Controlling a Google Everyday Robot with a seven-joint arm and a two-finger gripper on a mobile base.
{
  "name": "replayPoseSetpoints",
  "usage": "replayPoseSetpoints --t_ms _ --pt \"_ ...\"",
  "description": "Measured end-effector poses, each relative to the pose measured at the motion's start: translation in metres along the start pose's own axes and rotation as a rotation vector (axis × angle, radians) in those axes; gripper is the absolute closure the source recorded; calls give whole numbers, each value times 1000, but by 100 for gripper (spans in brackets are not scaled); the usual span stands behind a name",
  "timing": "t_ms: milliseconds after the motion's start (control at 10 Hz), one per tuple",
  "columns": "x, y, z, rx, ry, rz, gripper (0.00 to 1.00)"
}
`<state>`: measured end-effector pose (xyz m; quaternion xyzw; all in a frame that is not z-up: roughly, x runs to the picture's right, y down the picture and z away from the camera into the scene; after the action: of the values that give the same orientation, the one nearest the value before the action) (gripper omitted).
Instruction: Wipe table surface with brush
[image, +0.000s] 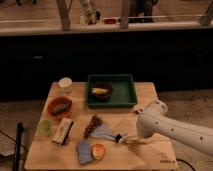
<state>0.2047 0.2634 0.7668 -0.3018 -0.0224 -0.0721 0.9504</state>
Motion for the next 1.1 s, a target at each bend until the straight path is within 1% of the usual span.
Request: replayPoseSetpoints --t_ms 100,300,400,500,600,700,800,900,1000,1100 --pt "8 5 1 -5 6 -3 100" --pt "41 19 4 -25 32 2 100" --pt "57 23 6 -35 44 18 100" --pt "69 23 9 -36 53 43 100" --pt "76 19 11 -37 59 65 100" --pt "79 0 15 -31 64 109 100" --pt "77 -15 18 -25 64 134 100" --pt "76 -24 17 -19 61 146 100" --pt "72 -25 17 -18 55 148 100" --pt "57 -28 15 -18 43 137 100"
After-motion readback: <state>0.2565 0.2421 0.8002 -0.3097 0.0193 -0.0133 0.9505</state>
